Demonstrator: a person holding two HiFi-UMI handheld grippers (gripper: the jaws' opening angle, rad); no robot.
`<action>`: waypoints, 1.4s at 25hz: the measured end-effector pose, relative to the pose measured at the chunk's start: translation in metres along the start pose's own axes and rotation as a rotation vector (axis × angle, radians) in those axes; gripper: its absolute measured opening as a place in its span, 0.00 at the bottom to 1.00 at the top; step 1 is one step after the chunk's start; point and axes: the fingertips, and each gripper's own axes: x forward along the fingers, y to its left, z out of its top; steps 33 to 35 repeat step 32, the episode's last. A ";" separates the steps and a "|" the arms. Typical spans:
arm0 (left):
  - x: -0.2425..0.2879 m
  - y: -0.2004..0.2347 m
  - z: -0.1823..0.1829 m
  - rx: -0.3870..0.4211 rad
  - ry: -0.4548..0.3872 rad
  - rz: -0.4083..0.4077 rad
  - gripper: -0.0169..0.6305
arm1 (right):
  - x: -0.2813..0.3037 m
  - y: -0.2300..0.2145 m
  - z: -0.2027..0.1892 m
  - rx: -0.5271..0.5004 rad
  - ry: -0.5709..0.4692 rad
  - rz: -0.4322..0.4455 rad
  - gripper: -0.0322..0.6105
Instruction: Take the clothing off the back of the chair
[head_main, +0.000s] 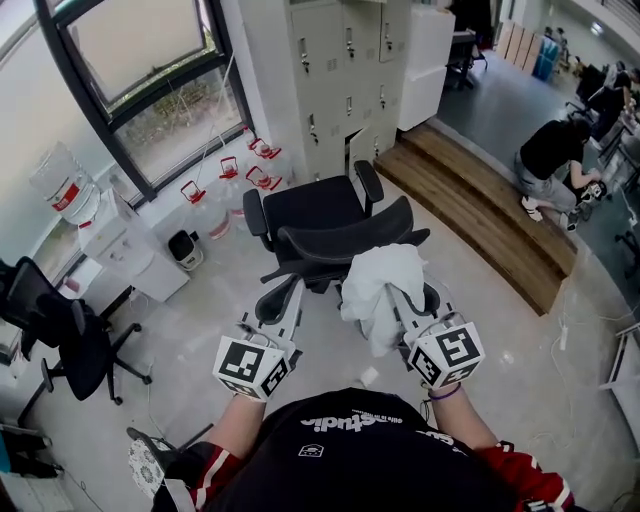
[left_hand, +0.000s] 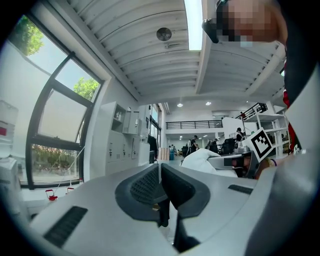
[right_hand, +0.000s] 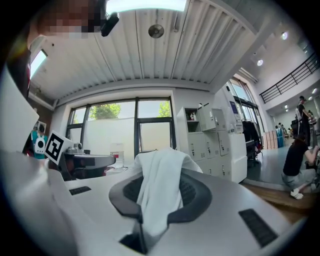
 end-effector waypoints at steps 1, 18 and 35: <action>-0.001 0.001 0.000 0.000 0.000 0.004 0.08 | 0.002 0.001 -0.001 -0.001 0.000 0.004 0.19; 0.003 0.000 0.004 -0.002 -0.006 0.004 0.08 | 0.007 0.001 0.001 -0.013 0.008 0.004 0.19; 0.008 0.003 0.001 -0.010 -0.005 -0.006 0.08 | 0.009 0.000 -0.001 0.001 0.013 -0.007 0.19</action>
